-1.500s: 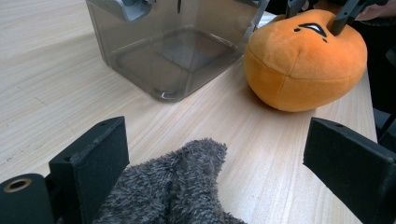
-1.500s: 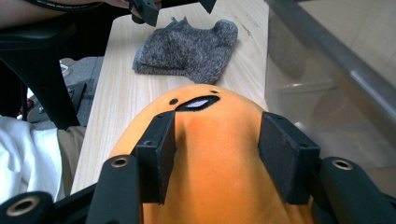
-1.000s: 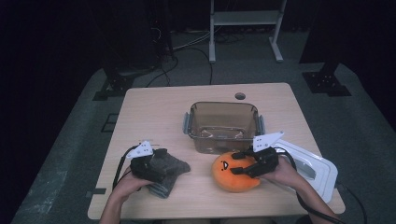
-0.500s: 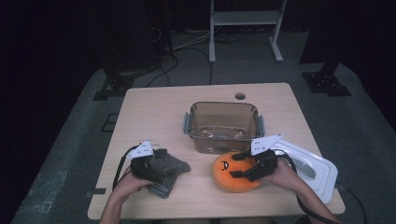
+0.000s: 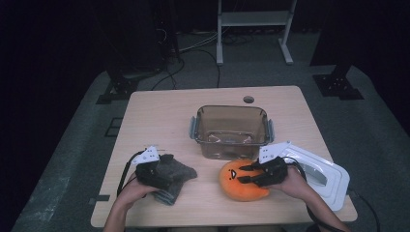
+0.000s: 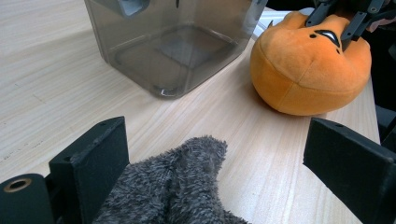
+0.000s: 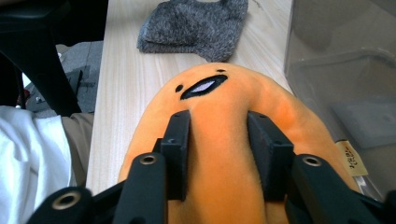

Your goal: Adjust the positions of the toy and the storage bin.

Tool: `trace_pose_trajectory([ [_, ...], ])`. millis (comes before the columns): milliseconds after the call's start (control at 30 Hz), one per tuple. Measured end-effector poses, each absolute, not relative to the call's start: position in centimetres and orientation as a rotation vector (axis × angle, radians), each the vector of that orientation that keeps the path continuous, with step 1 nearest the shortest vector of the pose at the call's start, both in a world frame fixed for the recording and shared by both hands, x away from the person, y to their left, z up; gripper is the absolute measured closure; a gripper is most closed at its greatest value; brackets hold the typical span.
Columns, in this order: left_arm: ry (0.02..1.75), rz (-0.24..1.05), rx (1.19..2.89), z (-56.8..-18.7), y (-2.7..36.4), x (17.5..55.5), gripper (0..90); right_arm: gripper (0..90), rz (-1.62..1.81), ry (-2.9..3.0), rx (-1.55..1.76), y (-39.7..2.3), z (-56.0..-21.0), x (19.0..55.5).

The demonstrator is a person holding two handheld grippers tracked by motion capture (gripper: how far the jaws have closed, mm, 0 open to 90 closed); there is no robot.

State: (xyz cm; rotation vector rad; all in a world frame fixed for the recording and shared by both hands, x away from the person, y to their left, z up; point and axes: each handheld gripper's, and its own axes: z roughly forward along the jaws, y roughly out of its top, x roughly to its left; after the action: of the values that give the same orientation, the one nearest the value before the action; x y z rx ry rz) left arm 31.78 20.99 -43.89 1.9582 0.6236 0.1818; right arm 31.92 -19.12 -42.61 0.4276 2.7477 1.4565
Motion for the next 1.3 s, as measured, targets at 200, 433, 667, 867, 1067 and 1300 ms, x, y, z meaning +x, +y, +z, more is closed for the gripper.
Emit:
trace_pose_trajectory([
  [200, 0.623, 0.183, 1.957, -43.9, 21.1, 31.8, 5.9, 69.8, 1.427, 2.75, 0.411, -18.7, -42.3, 31.5],
  [433, 0.627, 0.183, 1.956, -43.9, 21.2, 31.8, 5.9, 75.3, 1.44, 2.759, 0.425, -18.5, -41.8, 31.6],
  [667, 0.635, 0.182, 1.947, -43.9, 21.3, 31.9, 5.9, 77.5, 1.453, 2.788, 0.424, -18.3, -41.3, 32.1],
  [867, 0.636, 0.186, 1.941, -43.8, 21.5, 31.9, 5.9, 78.2, 1.495, 2.823, 0.422, -17.9, -41.0, 32.4],
  [1067, 0.639, 0.188, 1.938, -43.8, 21.6, 31.9, 5.9, 78.3, 1.521, 2.848, 0.412, -17.5, -40.5, 32.5],
  [1300, 0.643, 0.186, 1.938, -43.9, 21.7, 31.9, 5.9, 78.0, 1.615, 2.824, 0.366, -17.3, -38.0, 32.3],
])
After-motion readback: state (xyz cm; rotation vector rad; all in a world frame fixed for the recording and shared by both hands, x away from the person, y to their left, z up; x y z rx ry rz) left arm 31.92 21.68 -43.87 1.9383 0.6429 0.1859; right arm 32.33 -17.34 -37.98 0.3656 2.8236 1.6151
